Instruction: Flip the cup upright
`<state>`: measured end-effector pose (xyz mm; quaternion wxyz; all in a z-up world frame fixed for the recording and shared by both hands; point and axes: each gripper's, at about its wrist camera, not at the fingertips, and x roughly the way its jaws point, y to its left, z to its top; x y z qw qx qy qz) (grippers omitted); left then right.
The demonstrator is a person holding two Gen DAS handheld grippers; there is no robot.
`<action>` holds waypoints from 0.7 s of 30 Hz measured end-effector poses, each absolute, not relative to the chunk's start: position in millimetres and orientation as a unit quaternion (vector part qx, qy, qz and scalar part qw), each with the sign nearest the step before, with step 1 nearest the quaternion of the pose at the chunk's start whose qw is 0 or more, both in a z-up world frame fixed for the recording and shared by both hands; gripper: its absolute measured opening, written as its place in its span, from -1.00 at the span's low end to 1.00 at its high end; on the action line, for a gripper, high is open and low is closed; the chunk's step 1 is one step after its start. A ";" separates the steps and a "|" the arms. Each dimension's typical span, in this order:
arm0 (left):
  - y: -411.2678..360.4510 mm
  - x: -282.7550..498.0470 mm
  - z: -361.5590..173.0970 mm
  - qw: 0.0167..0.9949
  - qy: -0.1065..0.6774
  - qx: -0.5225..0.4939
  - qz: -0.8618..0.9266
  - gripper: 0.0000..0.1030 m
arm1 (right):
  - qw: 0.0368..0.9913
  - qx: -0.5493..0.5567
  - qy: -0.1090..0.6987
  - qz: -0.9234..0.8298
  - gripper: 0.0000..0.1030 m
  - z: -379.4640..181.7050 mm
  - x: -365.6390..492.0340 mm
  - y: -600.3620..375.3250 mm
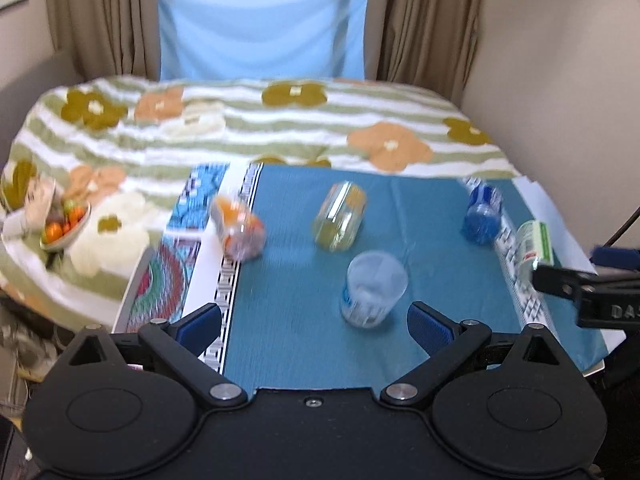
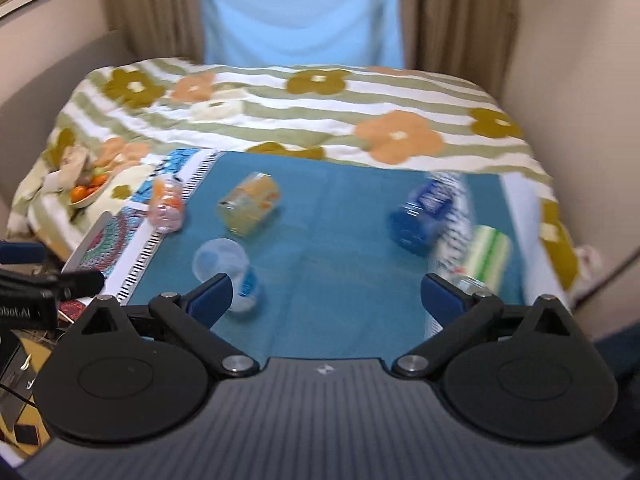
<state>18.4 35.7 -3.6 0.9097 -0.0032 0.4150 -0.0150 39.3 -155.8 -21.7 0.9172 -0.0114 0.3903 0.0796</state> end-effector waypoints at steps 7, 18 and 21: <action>22.8 9.2 5.3 0.924 0.381 0.016 -0.006 1.00 | 0.917 -0.005 0.398 0.027 1.00 -13.2 12.3 -173.2; 16.5 -5.3 4.3 0.927 0.374 0.026 -0.009 1.00 | 0.913 -0.001 0.409 -0.003 1.00 -18.3 -0.6 -179.2; 15.3 -7.4 5.3 0.929 0.369 0.030 -0.011 1.00 | 0.913 -0.004 0.408 -0.004 1.00 -18.2 -0.6 -178.7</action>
